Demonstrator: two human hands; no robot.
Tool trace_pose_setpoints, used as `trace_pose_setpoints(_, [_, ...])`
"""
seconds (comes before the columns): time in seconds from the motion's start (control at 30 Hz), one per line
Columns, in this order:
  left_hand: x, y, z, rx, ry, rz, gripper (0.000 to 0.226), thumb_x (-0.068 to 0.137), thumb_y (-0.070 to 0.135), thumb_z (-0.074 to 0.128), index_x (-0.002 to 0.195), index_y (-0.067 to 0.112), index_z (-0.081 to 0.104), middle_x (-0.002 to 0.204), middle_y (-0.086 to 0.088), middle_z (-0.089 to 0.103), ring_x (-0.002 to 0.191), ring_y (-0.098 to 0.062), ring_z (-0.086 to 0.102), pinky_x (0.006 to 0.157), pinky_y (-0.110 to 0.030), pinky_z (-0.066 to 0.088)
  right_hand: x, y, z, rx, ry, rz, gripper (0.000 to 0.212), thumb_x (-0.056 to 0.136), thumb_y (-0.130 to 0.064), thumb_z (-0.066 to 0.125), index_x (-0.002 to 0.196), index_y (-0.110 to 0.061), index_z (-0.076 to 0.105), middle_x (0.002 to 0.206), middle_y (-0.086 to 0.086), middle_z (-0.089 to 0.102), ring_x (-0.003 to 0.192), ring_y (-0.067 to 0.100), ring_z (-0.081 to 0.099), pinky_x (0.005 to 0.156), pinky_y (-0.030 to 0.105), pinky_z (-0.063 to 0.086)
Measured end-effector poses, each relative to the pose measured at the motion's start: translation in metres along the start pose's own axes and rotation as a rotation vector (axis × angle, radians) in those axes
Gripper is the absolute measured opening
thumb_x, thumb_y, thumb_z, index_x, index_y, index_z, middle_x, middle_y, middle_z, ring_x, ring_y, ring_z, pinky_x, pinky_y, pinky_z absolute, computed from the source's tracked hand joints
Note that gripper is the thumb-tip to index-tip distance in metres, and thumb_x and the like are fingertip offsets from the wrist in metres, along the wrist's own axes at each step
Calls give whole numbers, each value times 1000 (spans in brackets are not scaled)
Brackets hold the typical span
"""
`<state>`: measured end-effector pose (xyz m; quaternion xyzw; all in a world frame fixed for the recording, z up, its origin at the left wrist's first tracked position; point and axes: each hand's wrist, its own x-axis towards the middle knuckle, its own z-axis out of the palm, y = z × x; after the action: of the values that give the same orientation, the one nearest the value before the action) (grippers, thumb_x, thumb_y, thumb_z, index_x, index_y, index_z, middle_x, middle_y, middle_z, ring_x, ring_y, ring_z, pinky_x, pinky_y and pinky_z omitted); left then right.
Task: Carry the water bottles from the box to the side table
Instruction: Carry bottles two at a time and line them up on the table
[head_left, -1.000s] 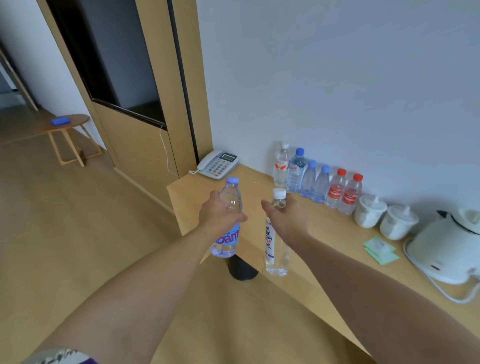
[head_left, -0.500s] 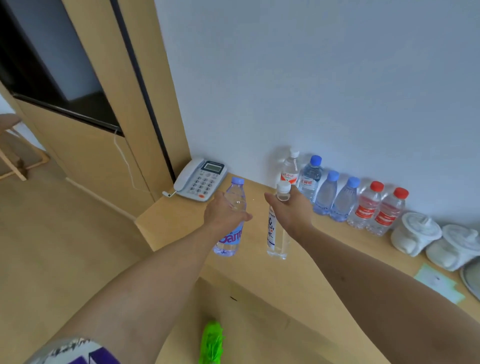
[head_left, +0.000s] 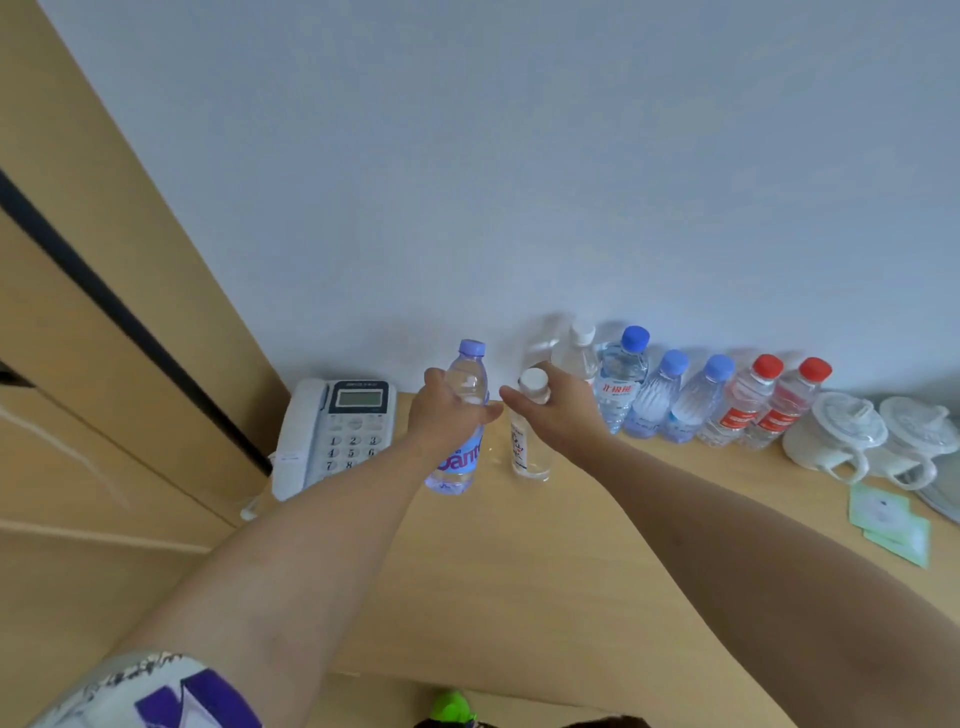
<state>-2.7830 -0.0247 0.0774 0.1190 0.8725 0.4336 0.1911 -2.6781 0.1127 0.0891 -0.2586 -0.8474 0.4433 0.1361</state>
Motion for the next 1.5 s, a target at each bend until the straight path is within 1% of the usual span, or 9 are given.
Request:
trace_pose_setpoints(0.13, [25, -4, 6, 21, -25, 27, 64, 66, 36, 87, 111, 18, 44, 101, 6, 62, 87, -17, 64, 64, -28, 45, 24, -4, 3, -123, -19, -17, 35, 82, -45, 76, 85, -13, 62, 77, 1, 65, 77, 20, 62, 67, 36, 48])
trace_pose_setpoints(0.23, [43, -4, 3, 58, -45, 42, 60, 68, 27, 85, 110, 23, 43, 102, 7, 59, 89, -19, 61, 63, -27, 42, 39, -9, -1, -255, -28, -11, 45, 78, -54, 77, 101, -16, 69, 100, 5, 61, 93, 22, 58, 83, 37, 49])
trace_pose_setpoints(0.33, [52, -10, 2, 107, -33, 89, 43, 72, 23, 79, 99, 30, 47, 94, 16, 60, 85, -16, 59, 63, -22, 41, 53, -25, -5, -504, -128, -59, 57, 68, -62, 81, 108, -23, 70, 100, -1, 50, 92, 21, 57, 77, 34, 46])
trace_pose_setpoints(0.53, [72, -17, 3, 113, -24, 94, 49, 63, 22, 86, 104, 24, 59, 92, 7, 65, 91, -22, 64, 76, -27, 47, 81, -54, -6, -689, -195, -202, 53, 66, -33, 91, 114, -22, 71, 98, 3, 56, 101, 28, 60, 71, 30, 37])
trace_pose_setpoints(0.63, [75, -15, 2, 83, -48, 93, 55, 59, 24, 90, 106, 22, 61, 95, 7, 67, 86, -14, 63, 75, -23, 48, 90, -53, -10, -664, -169, -172, 53, 69, -19, 89, 119, -20, 70, 111, 8, 64, 106, 29, 60, 81, 33, 46])
trace_pose_setpoints(0.8, [78, -6, 4, -23, -45, 56, 35, 61, 23, 90, 81, 32, 62, 69, 23, 64, 62, 15, 58, 47, -3, 38, 95, -46, -17, -666, -103, -167, 50, 77, -5, 78, 125, -17, 68, 118, 10, 66, 109, 30, 61, 82, 27, 40])
trace_pose_setpoints(1.0, [79, -1, 17, -38, -30, 92, 37, 66, 21, 89, 94, 23, 65, 95, 2, 68, 95, -21, 62, 81, -30, 50, 92, -42, -15, -639, -93, -168, 49, 78, -5, 75, 125, -13, 66, 118, 11, 64, 108, 32, 59, 83, 32, 44])
trace_pose_setpoints(1.2, [79, 1, 20, -63, 22, 58, 61, 62, 22, 93, 101, 14, 46, 99, 0, 49, 86, -17, 50, 62, -21, 35, 87, -41, -15, -638, -85, -179, 44, 79, -3, 73, 122, -9, 66, 113, 14, 64, 103, 34, 59, 78, 34, 45])
trace_pose_setpoints(1.5, [75, -5, 16, -99, -5, 95, 67, 63, 25, 94, 112, 11, 50, 112, -6, 56, 101, -22, 57, 86, -33, 49, 75, -42, -7, -731, -68, -143, 43, 81, 1, 69, 122, -6, 61, 115, 15, 60, 107, 34, 55, 86, 43, 51])
